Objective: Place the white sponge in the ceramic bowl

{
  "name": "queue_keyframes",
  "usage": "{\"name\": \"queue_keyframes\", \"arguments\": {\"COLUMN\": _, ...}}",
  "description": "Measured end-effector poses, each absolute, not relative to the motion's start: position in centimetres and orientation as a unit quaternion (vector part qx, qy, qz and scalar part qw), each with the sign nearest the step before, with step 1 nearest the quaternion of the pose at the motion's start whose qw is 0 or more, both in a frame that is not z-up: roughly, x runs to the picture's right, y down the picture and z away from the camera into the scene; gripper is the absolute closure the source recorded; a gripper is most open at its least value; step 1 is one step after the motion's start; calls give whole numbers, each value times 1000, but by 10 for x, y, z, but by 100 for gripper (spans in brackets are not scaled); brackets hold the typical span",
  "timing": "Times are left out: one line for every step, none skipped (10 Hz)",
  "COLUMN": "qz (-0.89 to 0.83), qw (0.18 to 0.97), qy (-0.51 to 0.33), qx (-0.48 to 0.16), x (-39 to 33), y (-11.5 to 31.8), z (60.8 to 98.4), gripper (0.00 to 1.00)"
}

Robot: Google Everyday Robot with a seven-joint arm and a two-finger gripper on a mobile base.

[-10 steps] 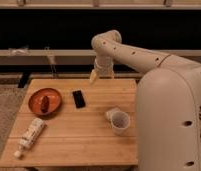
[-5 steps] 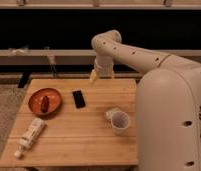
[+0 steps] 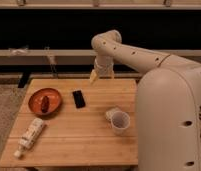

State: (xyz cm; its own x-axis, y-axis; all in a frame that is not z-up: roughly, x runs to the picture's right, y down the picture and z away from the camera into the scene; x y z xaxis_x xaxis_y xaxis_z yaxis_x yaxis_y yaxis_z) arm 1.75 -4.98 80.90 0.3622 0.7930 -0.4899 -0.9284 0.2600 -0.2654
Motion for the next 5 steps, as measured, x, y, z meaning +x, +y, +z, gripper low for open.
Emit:
{"name": "queue_keyframes", "arguments": {"qz": 550, "qw": 783, "qy": 130, "qx": -261, "x": 18, "y": -50, "z": 809, "gripper": 20}}
{"name": "queue_keyframes", "arguments": {"qz": 550, "qw": 783, "qy": 130, "qx": -261, "x": 18, "y": -50, "z": 809, "gripper": 20}}
{"name": "queue_keyframes", "arguments": {"qz": 550, "qw": 783, "qy": 130, "qx": -261, "x": 17, "y": -50, "z": 809, "gripper": 20}}
{"name": "queue_keyframes", "arguments": {"qz": 550, "qw": 782, "qy": 130, "qx": -260, "x": 17, "y": -50, "z": 809, "gripper": 20}}
{"name": "queue_keyframes", "arguments": {"qz": 553, "qw": 780, "qy": 132, "qx": -260, "x": 17, "y": -47, "z": 811, "gripper": 20}}
